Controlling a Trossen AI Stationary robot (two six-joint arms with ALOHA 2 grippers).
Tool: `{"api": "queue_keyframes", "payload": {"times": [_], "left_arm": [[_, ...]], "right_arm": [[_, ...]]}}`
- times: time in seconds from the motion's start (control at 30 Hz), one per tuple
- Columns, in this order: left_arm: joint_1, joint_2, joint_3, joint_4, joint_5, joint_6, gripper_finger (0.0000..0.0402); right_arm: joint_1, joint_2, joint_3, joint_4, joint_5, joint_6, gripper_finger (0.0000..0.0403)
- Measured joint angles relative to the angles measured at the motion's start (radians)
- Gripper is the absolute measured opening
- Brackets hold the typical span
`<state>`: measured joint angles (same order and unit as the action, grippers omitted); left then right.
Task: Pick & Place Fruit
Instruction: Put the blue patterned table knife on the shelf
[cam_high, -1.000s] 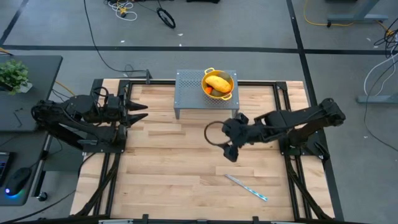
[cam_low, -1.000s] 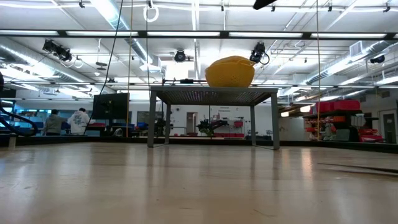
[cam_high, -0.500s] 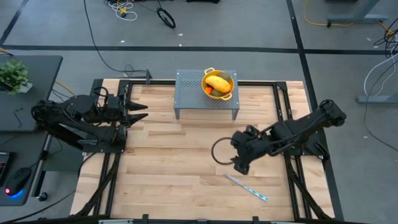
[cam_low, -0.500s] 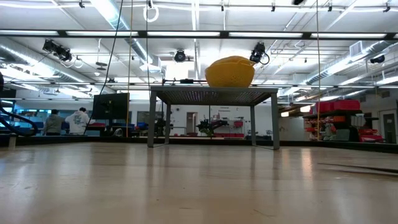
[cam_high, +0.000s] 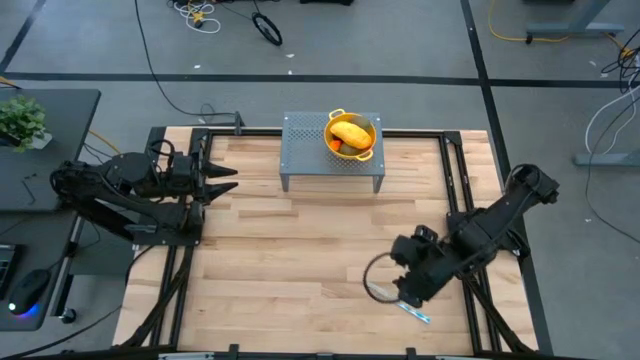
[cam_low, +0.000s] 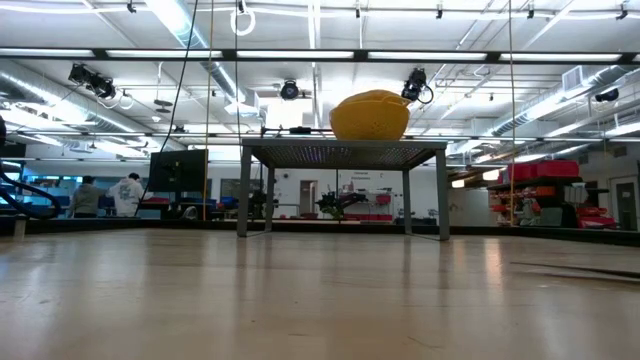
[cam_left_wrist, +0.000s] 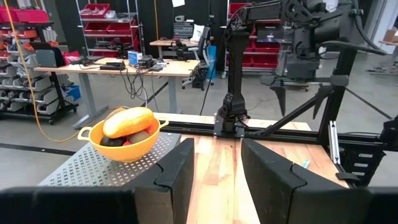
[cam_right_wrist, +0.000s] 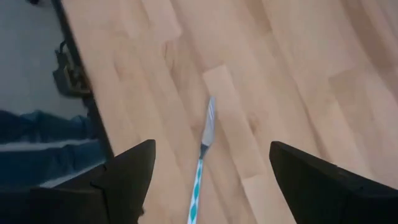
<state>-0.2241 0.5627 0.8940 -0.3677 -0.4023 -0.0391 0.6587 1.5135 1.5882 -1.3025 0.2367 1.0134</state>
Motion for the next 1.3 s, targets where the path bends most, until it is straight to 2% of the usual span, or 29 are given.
{"api": "queue_keyframes", "payload": {"times": [0.17,0.4,0.67,1.0,1.3], "left_arm": [[0.000,0.000,0.000,0.000,0.000,0.002,0.0141],[0.000,0.000,0.000,0.000,0.000,0.044,0.0141],[0.000,0.000,0.000,0.000,0.000,0.045,0.0141],[0.000,0.000,0.000,0.000,0.000,0.046,0.0141],[0.000,0.000,0.000,0.000,0.000,0.043,0.0141]], "right_arm": [[0.075,-0.001,-0.077,0.031,-0.059,0.018,0.0325],[0.153,0.000,-0.279,0.246,-0.214,0.044,0.0325],[0.175,0.000,-0.483,0.431,-0.320,0.173,0.0325],[0.179,0.002,-0.611,0.602,-0.325,0.246,0.0325],[0.219,0.069,-0.619,0.633,-0.325,0.272,0.0325]]}}
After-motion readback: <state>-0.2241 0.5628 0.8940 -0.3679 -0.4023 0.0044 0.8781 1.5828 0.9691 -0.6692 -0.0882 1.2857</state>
